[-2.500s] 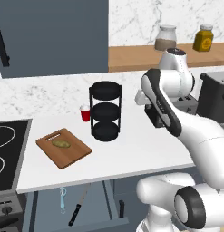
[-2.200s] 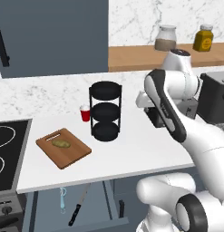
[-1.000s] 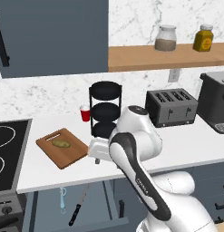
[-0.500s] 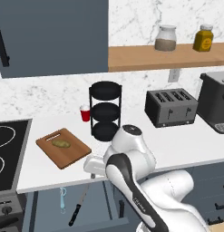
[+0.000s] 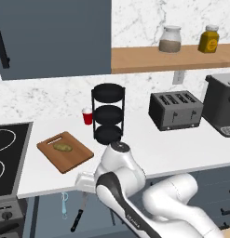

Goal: Place the appropriate cutting tool for cutting the potato skin on the cutting board.

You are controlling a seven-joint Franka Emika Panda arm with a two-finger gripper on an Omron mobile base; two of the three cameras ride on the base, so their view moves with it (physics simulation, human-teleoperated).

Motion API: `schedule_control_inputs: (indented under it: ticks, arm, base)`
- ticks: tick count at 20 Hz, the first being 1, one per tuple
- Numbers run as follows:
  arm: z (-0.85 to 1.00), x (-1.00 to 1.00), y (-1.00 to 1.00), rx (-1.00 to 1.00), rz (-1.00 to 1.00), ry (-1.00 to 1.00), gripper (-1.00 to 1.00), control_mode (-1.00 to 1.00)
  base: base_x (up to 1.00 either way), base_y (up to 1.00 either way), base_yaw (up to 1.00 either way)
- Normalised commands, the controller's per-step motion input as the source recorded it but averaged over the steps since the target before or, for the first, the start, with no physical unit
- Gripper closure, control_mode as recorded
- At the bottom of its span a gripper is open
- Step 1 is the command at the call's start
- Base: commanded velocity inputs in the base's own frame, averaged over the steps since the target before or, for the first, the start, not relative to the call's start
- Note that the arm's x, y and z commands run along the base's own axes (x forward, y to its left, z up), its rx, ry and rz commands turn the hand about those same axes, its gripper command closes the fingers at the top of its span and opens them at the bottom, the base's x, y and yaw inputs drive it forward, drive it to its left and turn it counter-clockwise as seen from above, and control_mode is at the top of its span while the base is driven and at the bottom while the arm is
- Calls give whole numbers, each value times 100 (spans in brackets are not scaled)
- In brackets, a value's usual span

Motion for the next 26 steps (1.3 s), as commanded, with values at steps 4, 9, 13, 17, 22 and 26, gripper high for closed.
schedule_control_inputs:
  ticks: [4,9,13,17,22,26]
  arm:
    - [-56,-8,27,-7,4,5,-100,-100]
    - [-42,0,43,0,8,12,-100,-100]
    - [-27,2,40,-2,9,12,-100,-100]
    - [-25,0,38,-7,9,5,-100,-100]
    - [-5,0,18,-10,4,5,-100,-100]
    - [-5,0,4,-7,4,3,-100,-100]
  base:
    - [0,0,0]
    - [0,0,0]
    - [0,0,0]
    - [0,0,0]
    - [0,0,0]
    - [0,0,0]
